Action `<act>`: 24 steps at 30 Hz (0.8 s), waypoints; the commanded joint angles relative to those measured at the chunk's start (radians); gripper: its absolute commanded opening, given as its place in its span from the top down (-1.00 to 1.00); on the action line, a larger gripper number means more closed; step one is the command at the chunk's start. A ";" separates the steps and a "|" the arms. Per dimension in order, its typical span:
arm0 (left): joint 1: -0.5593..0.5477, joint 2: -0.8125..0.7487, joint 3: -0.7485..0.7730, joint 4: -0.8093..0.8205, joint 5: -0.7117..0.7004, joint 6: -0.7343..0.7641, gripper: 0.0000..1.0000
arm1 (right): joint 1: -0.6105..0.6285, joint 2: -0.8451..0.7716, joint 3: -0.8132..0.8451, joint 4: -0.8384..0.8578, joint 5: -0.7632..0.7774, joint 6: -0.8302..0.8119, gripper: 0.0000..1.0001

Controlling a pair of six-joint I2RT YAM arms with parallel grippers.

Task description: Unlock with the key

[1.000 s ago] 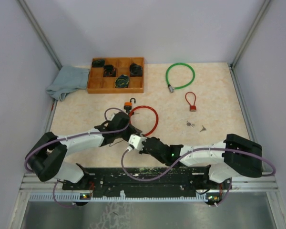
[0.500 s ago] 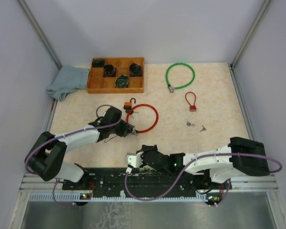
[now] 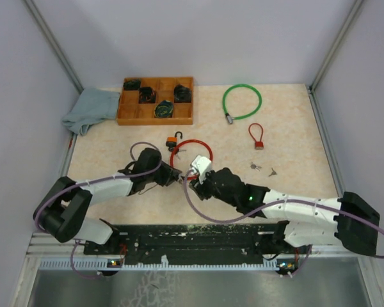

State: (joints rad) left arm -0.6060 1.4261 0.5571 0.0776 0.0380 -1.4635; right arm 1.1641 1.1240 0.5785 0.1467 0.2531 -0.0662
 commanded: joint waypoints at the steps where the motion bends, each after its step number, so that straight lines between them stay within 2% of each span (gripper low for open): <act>1: 0.002 -0.027 -0.039 0.119 0.036 0.084 1.00 | -0.116 -0.009 0.070 0.034 -0.217 0.370 0.09; 4: 0.002 -0.031 -0.070 0.216 0.045 0.119 1.00 | -0.174 0.033 0.097 0.017 -0.281 0.504 0.06; 8: 0.003 -0.038 -0.130 0.354 0.056 0.145 1.00 | -0.203 0.107 0.135 0.003 -0.321 0.605 0.03; 11: 0.003 -0.044 -0.152 0.397 0.048 0.161 1.00 | -0.220 0.168 0.165 0.005 -0.357 0.664 0.00; 18: 0.003 -0.059 -0.189 0.457 0.043 0.181 1.00 | -0.224 0.294 0.202 -0.009 -0.313 0.700 -0.02; 24: 0.002 -0.054 -0.200 0.485 0.054 0.174 1.00 | -0.223 0.358 0.217 0.043 -0.363 0.722 -0.01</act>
State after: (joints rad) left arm -0.6060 1.3880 0.3641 0.4911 0.0727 -1.3033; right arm 0.9459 1.4544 0.7364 0.1219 -0.0772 0.6231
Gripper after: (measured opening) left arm 0.352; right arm 0.511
